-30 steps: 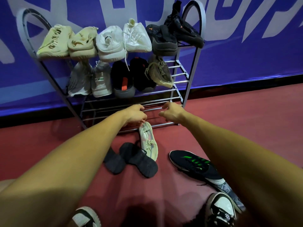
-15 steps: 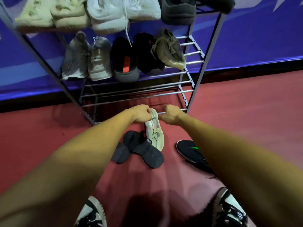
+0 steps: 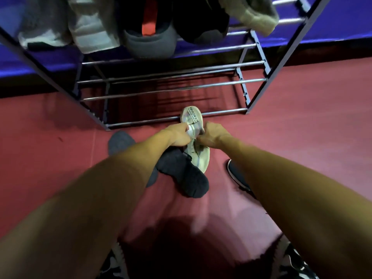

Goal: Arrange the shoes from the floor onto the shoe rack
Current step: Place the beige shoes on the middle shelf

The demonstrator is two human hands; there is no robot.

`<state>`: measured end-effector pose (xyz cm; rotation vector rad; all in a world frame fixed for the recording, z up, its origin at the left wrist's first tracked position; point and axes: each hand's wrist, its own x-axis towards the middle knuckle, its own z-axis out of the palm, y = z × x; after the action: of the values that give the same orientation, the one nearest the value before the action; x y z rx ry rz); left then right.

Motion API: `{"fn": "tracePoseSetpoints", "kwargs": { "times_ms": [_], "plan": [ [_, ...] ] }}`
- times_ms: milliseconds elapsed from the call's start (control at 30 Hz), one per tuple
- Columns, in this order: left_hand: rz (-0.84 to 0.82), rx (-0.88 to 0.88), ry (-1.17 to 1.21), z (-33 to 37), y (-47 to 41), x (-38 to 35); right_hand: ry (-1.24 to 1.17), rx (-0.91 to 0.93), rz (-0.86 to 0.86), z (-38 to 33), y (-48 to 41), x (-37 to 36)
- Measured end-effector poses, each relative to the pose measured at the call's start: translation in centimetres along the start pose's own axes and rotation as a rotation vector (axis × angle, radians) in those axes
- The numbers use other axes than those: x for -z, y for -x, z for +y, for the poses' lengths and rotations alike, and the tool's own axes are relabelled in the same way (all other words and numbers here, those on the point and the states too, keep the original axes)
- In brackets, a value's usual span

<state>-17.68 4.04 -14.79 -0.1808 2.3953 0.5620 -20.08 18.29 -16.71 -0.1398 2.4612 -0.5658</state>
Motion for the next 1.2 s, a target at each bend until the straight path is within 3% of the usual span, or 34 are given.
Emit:
{"fn": "tracePoseSetpoints", "kwargs": {
  "times_ms": [300, 600, 900, 1200],
  "plan": [
    [0.043, 0.014, -0.003, -0.8, -2.6, -2.4, -0.123, -0.104, 0.042, 1.4, -3.8, -3.8],
    [0.139, -0.005, 0.014, -0.2, 0.1, -2.0, -0.207, -0.076, 0.132, 2.0, -1.9, -1.8],
    [0.190, -0.151, 0.022, 5.1, 6.8, 2.0, -0.170, -0.088, 0.255, 1.6, 6.8, 5.3],
    [0.115, -0.286, -0.195, 10.0, 16.4, 7.5, 0.116, -0.032, 0.237, -0.9, 15.9, 13.5]
  ]
}}
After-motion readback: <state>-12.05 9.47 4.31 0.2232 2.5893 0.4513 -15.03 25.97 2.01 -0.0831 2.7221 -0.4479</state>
